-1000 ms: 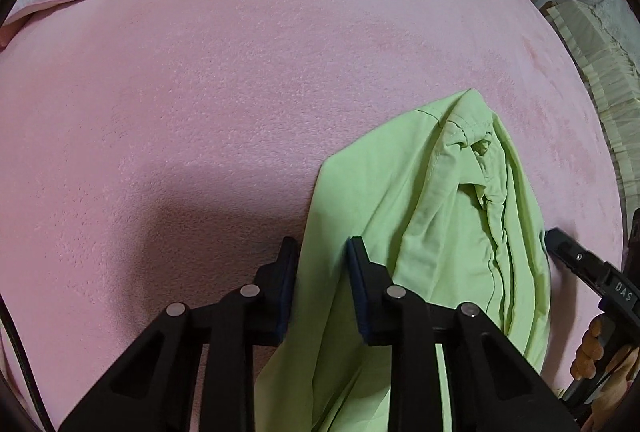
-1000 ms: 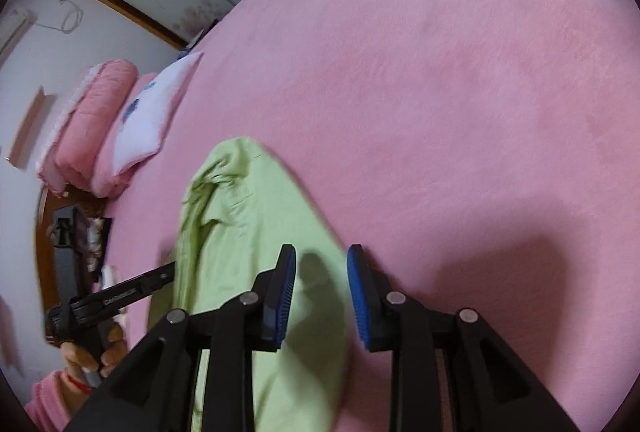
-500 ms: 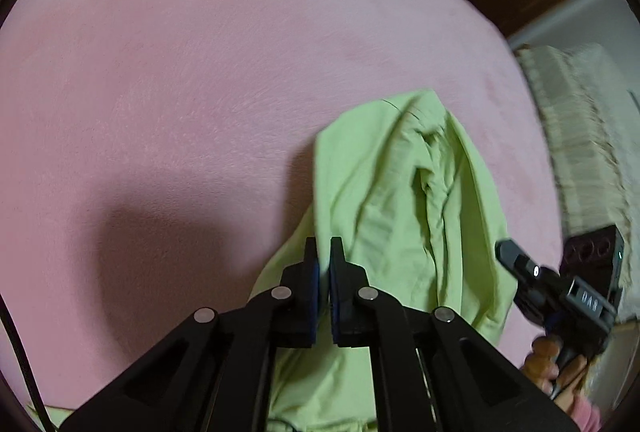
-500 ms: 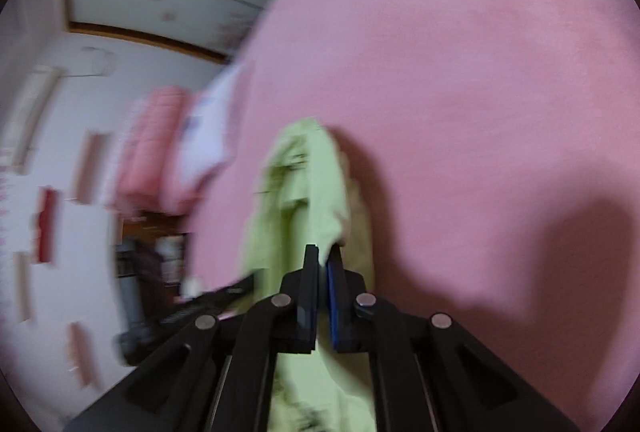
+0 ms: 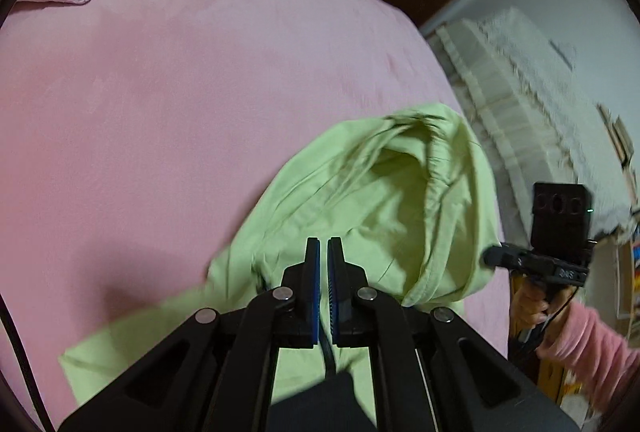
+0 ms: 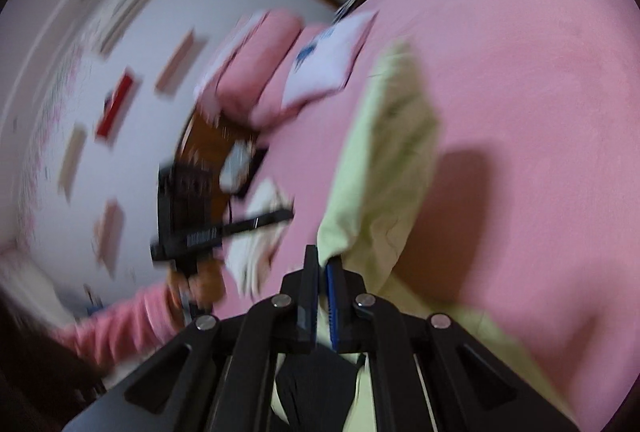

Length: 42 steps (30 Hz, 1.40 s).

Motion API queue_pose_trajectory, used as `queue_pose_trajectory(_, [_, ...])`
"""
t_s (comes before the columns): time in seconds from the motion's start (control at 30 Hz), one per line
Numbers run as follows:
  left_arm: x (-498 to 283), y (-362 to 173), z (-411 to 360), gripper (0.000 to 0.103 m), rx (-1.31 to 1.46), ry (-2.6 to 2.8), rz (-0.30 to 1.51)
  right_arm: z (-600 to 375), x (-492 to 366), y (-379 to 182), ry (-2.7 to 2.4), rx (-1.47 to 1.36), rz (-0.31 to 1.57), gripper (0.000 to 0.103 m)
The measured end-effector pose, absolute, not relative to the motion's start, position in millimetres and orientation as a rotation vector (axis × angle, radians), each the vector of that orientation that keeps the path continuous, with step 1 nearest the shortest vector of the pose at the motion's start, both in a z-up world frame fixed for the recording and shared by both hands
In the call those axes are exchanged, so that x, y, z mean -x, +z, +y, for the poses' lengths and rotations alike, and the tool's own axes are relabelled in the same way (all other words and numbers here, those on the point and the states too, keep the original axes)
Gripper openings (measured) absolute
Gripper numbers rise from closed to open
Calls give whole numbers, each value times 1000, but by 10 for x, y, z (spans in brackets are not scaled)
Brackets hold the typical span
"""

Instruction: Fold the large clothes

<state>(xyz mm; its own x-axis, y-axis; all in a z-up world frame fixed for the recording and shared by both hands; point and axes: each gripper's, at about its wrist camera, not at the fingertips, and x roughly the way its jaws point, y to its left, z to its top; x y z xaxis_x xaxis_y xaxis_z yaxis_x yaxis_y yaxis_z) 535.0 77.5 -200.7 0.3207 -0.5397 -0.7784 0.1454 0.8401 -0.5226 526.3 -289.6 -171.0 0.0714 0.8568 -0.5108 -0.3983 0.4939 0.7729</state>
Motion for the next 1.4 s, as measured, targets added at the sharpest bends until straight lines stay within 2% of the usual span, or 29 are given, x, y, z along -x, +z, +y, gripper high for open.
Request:
queue_pose_trajectory(0.07, [-5203,-1988,746,1,367,-468,1179,-2762,-5041,-1674,1040,-404,1171,3])
queue_pose_trajectory(0.2, [-4896,-1952,729,2,362,-485,1215,-2233,-4419,-1718,1098,-24,1224,3])
queue_pose_trajectory(0.33, [-4606,-1991,436,3,279,-477,1256,-1846,-3850,-1897,1075,336,1184,3])
queue_pose_trajectory(0.43, [-4191,-2052,266,6,194,-470,1315,-1792,-3527,-2102,982,472,1115,7])
queue_pose_trajectory(0.5, [-3988,-2103,190,7,162,-470,1345,-1825,-3387,-2159,921,504,1077,13])
queue_pose_trajectory(0.57, [-3739,-2157,124,8,132,-474,1363,-1934,-3300,-2154,890,452,1064,40])
queue_pose_trajectory(0.67, [-3398,-2192,124,10,135,-461,1383,-2056,-3218,-2061,878,345,1074,60])
queue_pose_trajectory(0.83, [-3039,-2199,197,23,176,-328,1358,-2311,-3187,-1953,798,99,1110,61])
queue_pose_trajectory(1.0, [-2871,-2176,145,29,253,-285,1360,-2686,-3470,-1897,616,-168,1101,64])
queue_pose_trajectory(1.1, [-2837,-2134,149,37,293,-280,1360,-2885,-3711,-1967,455,-259,1077,67])
queue_pose_trajectory(1.2, [-2793,-2137,223,38,313,-275,1363,-3019,-3971,-2123,339,-353,1080,69])
queue_pose_trajectory(1.33, [-2819,-2201,381,41,355,-226,1380,-3085,-4210,-2188,293,-455,1018,68])
queue_pose_trajectory(1.4, [-2862,-2237,469,41,398,-218,1395,-3098,-4330,-2152,243,-498,978,59])
